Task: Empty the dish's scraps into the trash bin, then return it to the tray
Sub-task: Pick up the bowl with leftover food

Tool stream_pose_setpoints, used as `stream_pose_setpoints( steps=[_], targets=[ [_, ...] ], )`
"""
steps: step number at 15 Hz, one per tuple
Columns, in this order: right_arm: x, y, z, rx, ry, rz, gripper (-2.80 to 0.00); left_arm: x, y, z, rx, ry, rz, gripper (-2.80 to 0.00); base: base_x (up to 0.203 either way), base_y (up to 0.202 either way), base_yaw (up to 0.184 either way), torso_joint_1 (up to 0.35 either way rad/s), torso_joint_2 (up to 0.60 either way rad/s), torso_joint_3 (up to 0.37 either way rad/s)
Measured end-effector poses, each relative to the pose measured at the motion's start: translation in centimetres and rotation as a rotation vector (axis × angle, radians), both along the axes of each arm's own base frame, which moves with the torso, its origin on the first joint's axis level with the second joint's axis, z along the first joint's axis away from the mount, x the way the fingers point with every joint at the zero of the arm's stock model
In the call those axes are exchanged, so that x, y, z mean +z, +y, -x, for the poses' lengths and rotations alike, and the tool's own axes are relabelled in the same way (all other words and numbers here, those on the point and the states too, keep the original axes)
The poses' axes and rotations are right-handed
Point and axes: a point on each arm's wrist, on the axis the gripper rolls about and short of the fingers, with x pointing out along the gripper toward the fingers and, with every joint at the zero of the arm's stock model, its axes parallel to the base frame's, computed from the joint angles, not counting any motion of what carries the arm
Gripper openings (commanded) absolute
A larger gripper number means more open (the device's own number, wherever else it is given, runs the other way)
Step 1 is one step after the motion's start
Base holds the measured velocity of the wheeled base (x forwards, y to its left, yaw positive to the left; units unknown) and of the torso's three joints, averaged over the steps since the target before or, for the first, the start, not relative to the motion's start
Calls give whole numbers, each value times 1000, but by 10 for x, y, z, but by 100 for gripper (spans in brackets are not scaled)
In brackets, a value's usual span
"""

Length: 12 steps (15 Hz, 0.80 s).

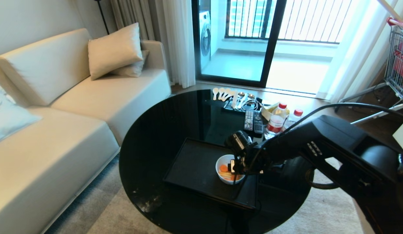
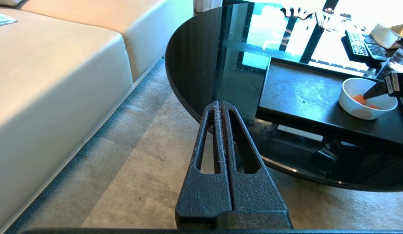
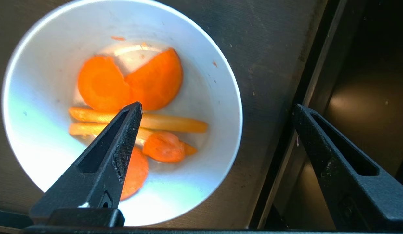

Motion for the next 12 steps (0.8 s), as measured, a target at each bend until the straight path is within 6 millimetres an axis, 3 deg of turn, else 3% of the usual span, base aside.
stream_pose_setpoints(
  steps=[1,12],
  targets=[
    [0,0,-2,-2,-2,-2,-280,0,0,0,0,0,0,-280,0,0,0,0,0,0],
    [-16,-8,-14,-44,10,-8,-280,0,0,0,0,0,0,-280,0,0,0,0,0,0]
  ],
)
